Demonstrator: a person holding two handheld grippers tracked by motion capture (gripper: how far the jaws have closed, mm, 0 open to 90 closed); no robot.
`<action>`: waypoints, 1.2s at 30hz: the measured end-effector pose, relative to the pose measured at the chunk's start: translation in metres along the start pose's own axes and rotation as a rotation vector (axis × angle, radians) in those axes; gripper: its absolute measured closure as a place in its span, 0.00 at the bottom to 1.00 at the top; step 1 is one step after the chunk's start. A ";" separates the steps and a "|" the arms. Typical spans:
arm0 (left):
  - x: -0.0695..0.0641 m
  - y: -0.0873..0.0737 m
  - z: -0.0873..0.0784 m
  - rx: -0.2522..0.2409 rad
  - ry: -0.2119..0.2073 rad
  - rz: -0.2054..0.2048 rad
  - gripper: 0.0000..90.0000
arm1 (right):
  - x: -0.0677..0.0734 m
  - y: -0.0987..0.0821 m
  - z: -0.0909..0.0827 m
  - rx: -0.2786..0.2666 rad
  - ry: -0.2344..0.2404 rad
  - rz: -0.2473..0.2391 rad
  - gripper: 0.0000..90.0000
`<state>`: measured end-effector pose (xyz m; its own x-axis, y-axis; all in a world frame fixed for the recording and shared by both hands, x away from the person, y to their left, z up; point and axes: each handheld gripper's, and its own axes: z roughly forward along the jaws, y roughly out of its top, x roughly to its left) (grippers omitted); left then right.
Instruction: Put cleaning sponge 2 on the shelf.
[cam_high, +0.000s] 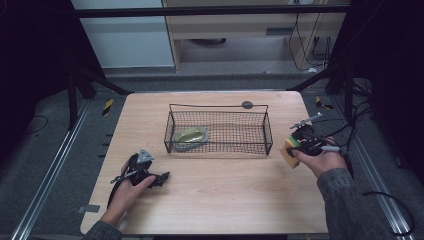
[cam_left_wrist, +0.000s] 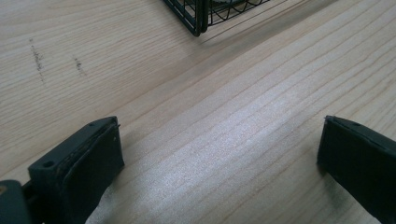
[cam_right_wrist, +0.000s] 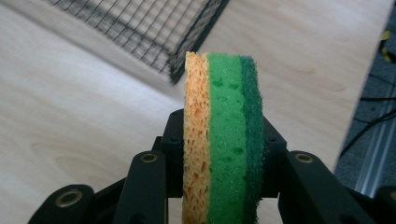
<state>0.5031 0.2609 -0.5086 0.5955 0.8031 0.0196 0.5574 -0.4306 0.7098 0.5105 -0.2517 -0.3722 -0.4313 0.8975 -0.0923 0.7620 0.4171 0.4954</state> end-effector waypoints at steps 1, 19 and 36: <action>0.000 0.000 0.000 0.000 0.000 0.000 0.00 | -0.005 0.003 -0.001 -0.007 -0.010 -0.002 0.71; 0.000 0.000 0.000 -0.004 0.001 -0.001 0.00 | -0.018 0.077 -0.024 -0.091 -0.081 -0.077 0.72; 0.000 0.000 0.000 -0.002 0.000 -0.001 0.00 | 0.001 0.114 -0.032 -0.150 -0.071 -0.145 0.72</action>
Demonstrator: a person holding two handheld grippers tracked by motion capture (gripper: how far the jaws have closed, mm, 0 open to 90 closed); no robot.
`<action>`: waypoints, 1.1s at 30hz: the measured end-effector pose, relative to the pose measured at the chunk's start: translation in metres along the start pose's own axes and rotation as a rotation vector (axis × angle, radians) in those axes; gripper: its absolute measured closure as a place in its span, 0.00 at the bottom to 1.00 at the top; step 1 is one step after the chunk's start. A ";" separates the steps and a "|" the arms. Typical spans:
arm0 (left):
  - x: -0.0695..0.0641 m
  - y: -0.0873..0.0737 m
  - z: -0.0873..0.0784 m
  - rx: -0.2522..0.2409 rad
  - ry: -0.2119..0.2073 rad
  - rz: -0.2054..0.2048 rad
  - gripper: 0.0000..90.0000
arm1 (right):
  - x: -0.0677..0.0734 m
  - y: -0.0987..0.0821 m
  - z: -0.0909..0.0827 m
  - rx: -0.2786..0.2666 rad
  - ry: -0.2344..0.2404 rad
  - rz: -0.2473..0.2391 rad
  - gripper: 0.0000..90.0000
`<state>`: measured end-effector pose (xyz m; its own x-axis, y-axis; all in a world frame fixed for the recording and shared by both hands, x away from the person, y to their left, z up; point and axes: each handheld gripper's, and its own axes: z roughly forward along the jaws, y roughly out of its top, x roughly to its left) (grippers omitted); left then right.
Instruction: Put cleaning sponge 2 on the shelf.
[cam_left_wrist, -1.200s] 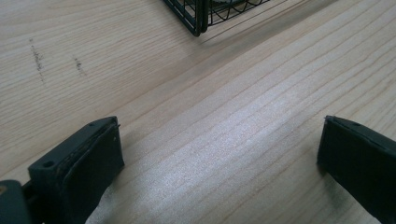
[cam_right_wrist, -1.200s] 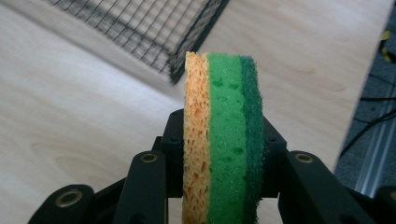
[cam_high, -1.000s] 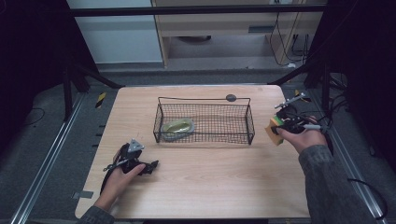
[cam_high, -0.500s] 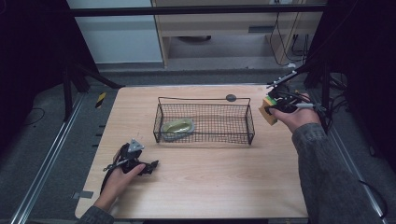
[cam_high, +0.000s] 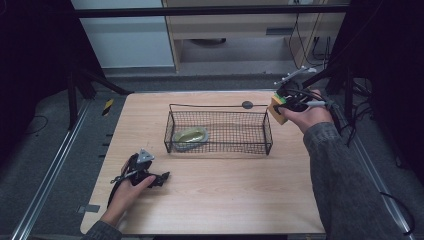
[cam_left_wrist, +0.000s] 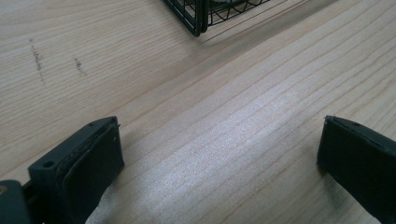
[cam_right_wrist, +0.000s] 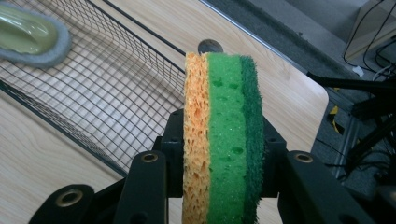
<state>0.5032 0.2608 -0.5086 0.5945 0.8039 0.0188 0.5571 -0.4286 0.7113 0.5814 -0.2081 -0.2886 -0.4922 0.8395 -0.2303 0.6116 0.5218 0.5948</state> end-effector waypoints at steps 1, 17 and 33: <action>0.000 0.000 0.000 0.000 0.000 0.001 0.00 | 0.000 0.001 0.001 -0.005 0.003 -0.002 0.72; 0.000 0.000 0.000 0.000 -0.001 0.001 0.00 | 0.013 0.014 0.028 -0.005 0.016 -0.034 0.72; 0.000 0.000 0.000 0.000 -0.002 0.002 0.00 | 0.019 0.012 0.047 -0.015 0.049 -0.031 0.72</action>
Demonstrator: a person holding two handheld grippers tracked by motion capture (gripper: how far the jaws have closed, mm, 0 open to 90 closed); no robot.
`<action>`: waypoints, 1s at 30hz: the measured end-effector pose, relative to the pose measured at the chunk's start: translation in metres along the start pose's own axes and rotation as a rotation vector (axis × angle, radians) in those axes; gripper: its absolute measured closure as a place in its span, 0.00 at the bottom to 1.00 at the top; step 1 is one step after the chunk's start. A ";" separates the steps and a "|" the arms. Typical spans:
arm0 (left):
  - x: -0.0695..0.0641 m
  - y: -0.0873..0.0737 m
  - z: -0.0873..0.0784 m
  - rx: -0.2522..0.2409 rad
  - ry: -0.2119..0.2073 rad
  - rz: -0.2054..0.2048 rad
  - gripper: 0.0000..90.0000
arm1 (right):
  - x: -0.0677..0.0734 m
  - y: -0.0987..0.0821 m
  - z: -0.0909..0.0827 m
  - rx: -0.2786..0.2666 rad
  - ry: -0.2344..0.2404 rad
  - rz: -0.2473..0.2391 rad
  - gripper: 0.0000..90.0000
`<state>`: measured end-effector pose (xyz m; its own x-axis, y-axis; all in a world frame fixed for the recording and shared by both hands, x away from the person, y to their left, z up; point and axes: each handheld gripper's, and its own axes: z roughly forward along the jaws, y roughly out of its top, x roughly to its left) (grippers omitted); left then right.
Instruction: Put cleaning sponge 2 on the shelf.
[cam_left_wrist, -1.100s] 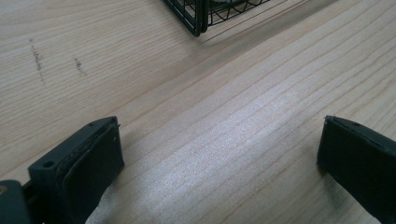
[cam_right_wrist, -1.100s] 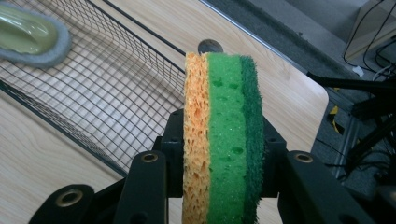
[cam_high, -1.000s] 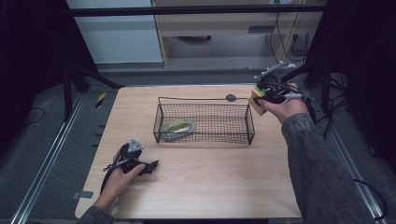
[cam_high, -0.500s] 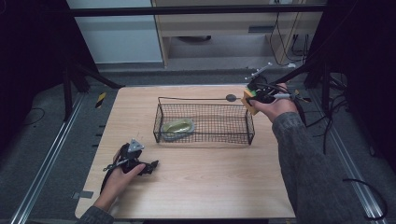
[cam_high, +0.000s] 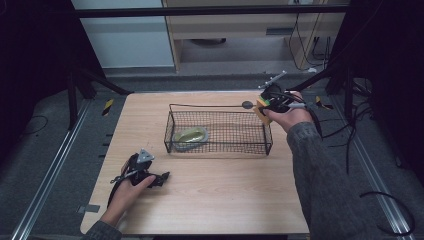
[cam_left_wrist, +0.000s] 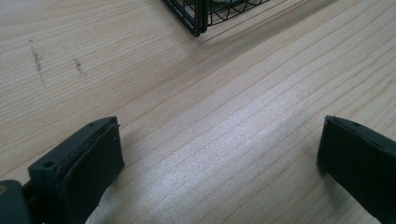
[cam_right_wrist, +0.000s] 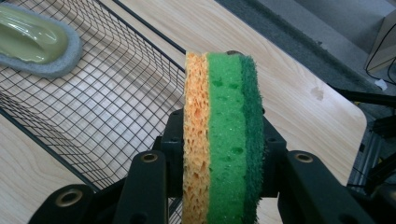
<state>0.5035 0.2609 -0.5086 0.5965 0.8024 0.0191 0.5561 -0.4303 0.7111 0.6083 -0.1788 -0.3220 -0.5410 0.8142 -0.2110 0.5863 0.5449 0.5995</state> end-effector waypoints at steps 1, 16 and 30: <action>0.000 0.000 0.000 0.000 0.000 0.000 0.00 | 0.000 0.000 0.002 0.000 0.003 -0.005 0.72; 0.000 0.000 0.000 -0.003 -0.002 0.001 0.00 | 0.008 -0.014 0.037 0.015 0.041 -0.004 0.71; 0.001 0.000 0.001 -0.003 -0.004 0.003 0.00 | 0.002 -0.025 0.058 0.034 0.057 0.018 0.71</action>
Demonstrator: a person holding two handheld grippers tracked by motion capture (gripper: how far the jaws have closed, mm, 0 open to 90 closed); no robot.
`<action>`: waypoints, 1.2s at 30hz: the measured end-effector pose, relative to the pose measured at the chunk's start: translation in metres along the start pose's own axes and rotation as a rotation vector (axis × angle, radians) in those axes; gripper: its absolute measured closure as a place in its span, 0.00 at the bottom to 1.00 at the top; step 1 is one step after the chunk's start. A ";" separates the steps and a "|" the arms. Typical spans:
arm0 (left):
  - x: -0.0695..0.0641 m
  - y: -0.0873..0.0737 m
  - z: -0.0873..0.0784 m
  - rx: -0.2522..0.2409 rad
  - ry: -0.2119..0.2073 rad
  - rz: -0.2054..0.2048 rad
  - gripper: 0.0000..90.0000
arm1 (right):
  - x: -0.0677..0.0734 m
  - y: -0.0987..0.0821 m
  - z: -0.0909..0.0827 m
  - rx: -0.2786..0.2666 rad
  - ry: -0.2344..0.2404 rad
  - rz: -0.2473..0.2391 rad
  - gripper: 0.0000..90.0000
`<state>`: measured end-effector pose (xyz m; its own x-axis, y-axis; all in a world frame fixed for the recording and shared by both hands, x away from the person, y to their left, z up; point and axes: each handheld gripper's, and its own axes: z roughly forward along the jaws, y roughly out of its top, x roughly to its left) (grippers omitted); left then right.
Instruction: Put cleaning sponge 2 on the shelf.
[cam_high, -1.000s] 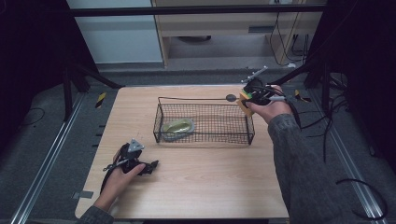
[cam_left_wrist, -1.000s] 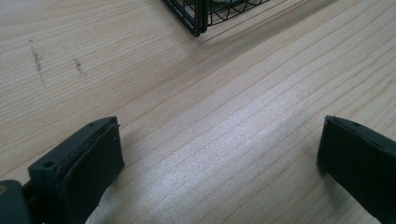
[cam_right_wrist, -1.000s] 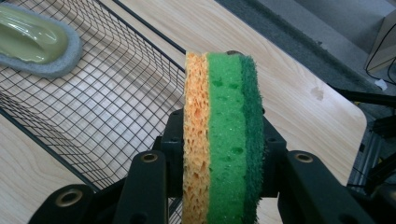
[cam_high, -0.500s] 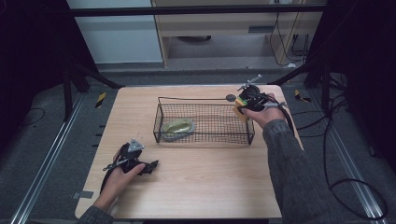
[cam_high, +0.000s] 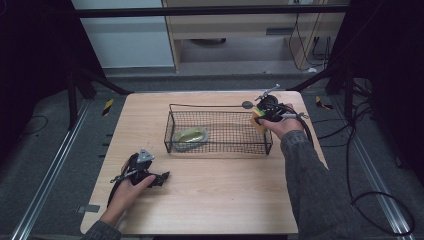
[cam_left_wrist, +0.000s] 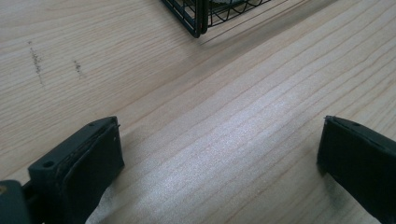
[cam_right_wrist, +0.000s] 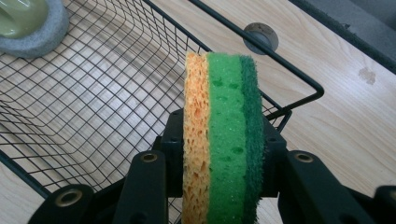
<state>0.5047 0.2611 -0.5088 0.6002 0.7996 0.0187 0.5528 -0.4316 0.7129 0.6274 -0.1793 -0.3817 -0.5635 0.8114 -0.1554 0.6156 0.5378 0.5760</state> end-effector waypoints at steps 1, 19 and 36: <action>0.000 0.000 0.000 0.000 0.000 0.000 0.00 | 0.000 -0.001 0.001 0.002 0.000 0.001 0.71; 0.000 0.000 0.000 0.000 -0.001 -0.003 0.00 | -0.001 -0.011 0.024 0.033 0.000 0.015 0.71; 0.000 0.000 0.000 0.000 -0.001 -0.003 0.00 | 0.003 -0.014 0.035 0.051 -0.004 0.009 0.71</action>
<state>0.5047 0.2610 -0.5089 0.5993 0.8004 0.0158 0.5543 -0.4291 0.7132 0.6363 -0.1759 -0.4179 -0.5555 0.8171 -0.1541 0.6480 0.5416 0.5355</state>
